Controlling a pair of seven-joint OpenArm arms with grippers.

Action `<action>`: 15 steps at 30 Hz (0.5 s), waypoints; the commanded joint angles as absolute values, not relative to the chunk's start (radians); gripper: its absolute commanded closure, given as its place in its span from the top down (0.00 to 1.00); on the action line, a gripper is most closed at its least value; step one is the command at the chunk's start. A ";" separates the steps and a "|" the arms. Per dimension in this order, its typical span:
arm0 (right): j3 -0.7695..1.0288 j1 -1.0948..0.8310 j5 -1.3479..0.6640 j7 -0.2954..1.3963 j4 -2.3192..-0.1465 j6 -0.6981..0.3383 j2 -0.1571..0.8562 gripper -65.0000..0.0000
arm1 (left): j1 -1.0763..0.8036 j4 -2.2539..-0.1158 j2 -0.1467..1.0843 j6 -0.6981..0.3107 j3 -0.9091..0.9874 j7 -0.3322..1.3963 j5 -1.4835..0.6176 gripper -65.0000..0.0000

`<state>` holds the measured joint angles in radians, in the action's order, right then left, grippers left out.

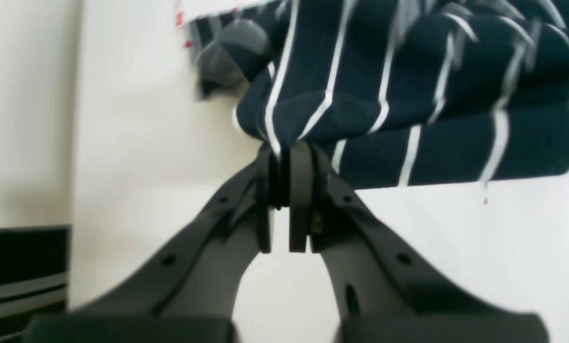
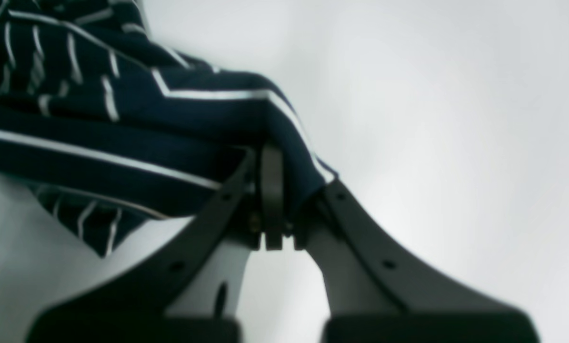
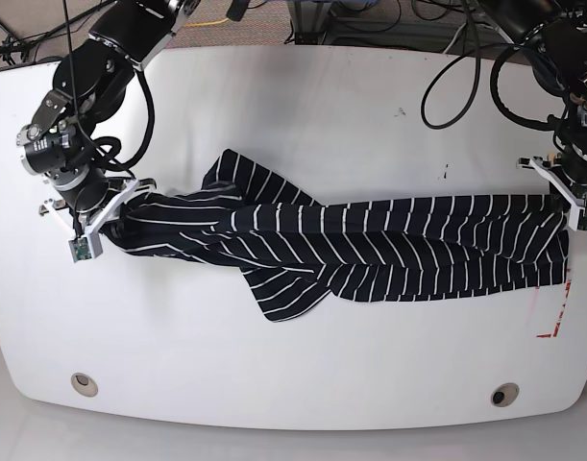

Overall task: Fold the T-shirt properly
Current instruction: 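Lift the shirt with both grippers and swing it up off the table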

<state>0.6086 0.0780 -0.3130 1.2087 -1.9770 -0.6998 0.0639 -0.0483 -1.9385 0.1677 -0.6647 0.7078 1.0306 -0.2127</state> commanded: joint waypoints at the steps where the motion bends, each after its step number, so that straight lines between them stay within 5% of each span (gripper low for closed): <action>1: 0.608 0.154 -0.306 1.181 -1.983 -0.698 0.082 0.00 | 0.005 -1.982 0.185 -0.670 0.710 1.047 -0.260 0.00; 15: 0.432 0.538 -0.303 1.181 -1.776 -0.698 0.183 0.00 | 0.435 -1.983 0.208 -0.535 0.584 1.179 -0.271 0.00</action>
